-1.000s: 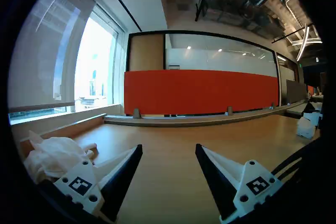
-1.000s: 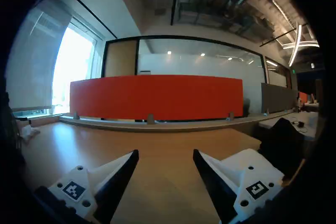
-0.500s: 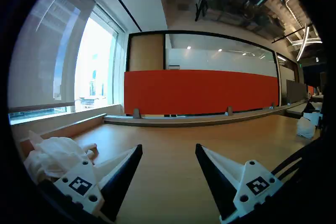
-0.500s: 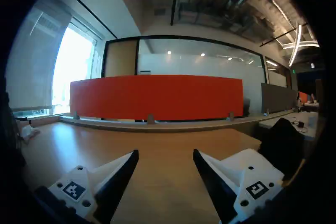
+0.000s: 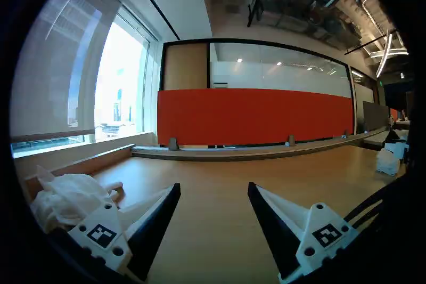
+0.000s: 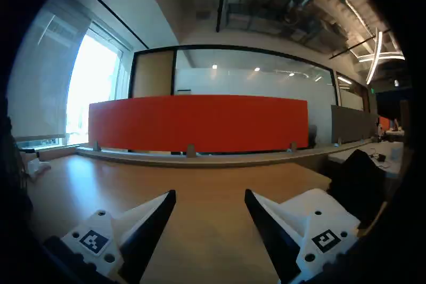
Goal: Fold towel
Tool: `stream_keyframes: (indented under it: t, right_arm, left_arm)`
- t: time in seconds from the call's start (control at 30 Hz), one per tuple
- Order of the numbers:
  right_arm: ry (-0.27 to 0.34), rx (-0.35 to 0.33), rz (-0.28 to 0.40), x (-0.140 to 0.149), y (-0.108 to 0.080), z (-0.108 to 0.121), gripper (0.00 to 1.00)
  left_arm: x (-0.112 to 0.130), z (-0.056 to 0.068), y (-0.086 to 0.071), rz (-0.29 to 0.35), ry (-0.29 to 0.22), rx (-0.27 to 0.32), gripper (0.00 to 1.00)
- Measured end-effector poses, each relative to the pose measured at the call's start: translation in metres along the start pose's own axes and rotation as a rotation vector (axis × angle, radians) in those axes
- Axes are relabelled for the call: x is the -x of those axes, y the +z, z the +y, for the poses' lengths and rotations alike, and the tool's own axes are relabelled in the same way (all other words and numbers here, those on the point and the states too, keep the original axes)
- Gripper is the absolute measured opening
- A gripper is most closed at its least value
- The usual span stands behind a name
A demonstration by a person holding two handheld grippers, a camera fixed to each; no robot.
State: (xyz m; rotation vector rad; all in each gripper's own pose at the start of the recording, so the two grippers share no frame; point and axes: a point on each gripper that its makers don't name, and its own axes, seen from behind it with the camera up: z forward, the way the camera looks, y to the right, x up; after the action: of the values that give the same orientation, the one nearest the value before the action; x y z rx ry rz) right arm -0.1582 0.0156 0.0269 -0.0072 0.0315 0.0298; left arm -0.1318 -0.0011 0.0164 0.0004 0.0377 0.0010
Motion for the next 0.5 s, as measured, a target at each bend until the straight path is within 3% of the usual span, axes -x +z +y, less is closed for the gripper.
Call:
stream_keyframes:
  t: [0.5]
  right_arm:
    - [0.0, 0.0, 0.0, 0.0007, -0.0005, 0.0, 1.0]
  left_arm:
    - [-0.0046, -0.001, -0.001, -0.002, 0.0, 0.001, 0.94]
